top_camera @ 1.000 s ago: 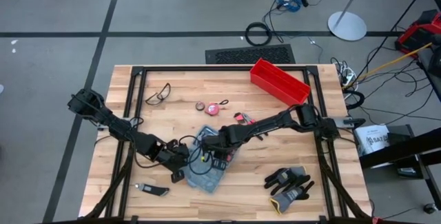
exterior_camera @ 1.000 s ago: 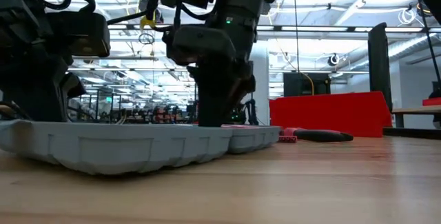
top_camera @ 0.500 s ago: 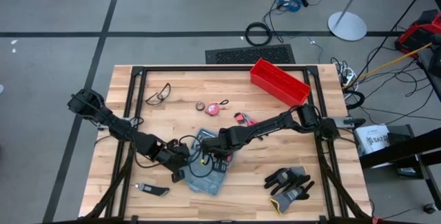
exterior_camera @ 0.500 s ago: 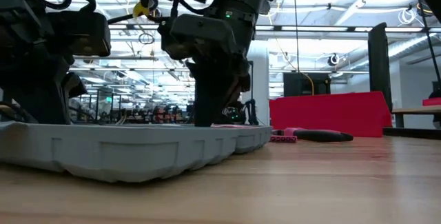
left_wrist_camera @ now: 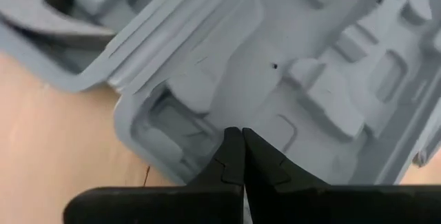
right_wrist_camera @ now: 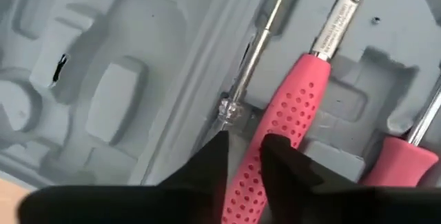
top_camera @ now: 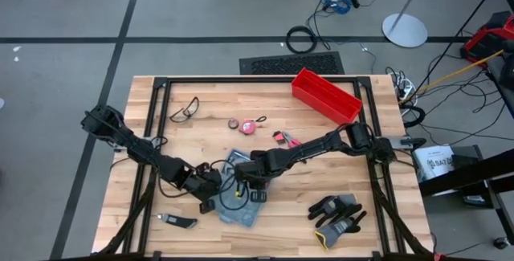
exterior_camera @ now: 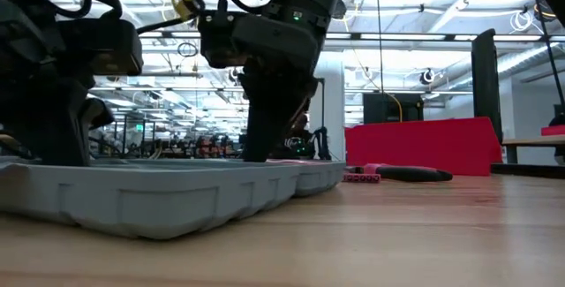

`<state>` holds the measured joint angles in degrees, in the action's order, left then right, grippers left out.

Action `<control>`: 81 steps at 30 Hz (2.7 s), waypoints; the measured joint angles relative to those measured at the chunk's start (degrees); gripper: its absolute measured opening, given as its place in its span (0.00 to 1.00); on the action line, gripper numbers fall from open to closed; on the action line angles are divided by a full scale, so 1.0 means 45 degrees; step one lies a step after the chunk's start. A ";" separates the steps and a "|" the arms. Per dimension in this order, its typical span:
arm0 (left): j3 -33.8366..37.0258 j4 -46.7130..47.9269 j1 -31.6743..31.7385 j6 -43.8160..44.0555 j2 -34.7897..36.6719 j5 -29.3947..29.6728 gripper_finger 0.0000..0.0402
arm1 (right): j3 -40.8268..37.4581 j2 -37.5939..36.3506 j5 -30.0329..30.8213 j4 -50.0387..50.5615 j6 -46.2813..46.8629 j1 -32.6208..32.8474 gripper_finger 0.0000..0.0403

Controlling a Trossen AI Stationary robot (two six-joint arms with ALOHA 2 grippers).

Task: Prefit tool cases
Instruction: Remove the hammer from the toolbox

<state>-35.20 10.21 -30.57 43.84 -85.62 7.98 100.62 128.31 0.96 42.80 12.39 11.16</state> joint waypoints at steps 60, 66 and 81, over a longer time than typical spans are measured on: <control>0.0034 -0.0459 0.0646 -0.1495 -0.0311 -0.1862 0.00 | 0.0625 0.0791 0.0185 -0.0754 -0.4800 -0.1262 0.38; 0.0039 -0.0486 0.0755 -0.1502 -0.0311 -0.1866 0.00 | 0.0720 0.1544 -0.0470 -0.0731 -0.4369 -0.1395 0.20; 0.0034 -0.0454 0.0792 -0.2400 -0.0311 -0.1951 0.00 | 0.0680 0.1248 -0.0573 -0.0806 -0.5546 -0.1204 0.07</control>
<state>-35.05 8.16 -27.00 33.04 -87.02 -0.80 103.68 133.93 -1.62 39.17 -12.56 5.74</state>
